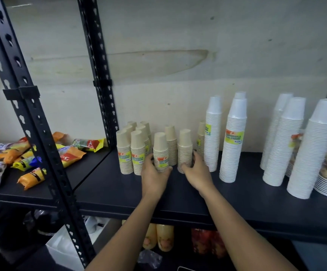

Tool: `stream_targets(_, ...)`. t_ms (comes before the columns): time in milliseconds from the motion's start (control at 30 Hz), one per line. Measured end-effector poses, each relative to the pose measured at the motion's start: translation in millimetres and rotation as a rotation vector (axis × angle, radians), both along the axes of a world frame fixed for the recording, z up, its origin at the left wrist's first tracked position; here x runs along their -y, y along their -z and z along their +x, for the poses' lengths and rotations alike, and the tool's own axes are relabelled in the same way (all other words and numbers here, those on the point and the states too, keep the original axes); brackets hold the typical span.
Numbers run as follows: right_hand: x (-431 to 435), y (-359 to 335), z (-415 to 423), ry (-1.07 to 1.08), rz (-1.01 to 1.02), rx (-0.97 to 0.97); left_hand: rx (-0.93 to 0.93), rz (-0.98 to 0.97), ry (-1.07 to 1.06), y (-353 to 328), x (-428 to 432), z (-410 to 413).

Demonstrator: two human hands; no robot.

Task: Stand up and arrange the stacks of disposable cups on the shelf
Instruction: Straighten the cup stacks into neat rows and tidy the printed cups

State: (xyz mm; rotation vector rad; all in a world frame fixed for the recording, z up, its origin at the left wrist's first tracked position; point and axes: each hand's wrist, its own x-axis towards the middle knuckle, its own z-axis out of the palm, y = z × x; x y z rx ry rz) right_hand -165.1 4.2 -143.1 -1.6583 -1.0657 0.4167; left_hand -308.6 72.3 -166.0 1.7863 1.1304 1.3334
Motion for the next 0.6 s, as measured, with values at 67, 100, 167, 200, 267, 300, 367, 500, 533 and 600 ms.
stream_targets(67,-6,1,3,-0.007,0.018,-0.022,0.011,-0.007,-0.013,0,-2,2)
stream_targets(100,-8,2,4,-0.011,0.017,-0.029,0.017,-0.012,-0.02,-1,-2,2)
stream_targets(167,-11,5,6,-0.009,0.014,-0.028,0.029,-0.015,-0.022,-2,-2,3)
stream_targets(200,-12,6,7,-0.003,0.016,-0.032,0.033,-0.013,-0.018,-2,-2,3)
stream_targets(267,-15,8,8,0.006,0.024,-0.035,0.043,-0.01,-0.016,-1,-2,2)
stream_targets(300,-15,8,8,0.007,0.029,-0.036,0.05,-0.01,-0.015,-2,-2,1)
stream_targets(367,-14,8,7,0.009,0.043,-0.047,0.06,-0.006,-0.01,-3,-1,0)
stream_targets(500,0,6,3,0.001,0.111,-0.077,0.105,0.025,0.058,-12,7,-6)
stream_targets(533,3,5,0,0.0,0.132,-0.077,0.115,0.036,0.071,-15,9,-10)
stream_targets(600,8,3,-7,-0.003,0.159,-0.075,0.126,0.059,0.078,-21,14,-21)
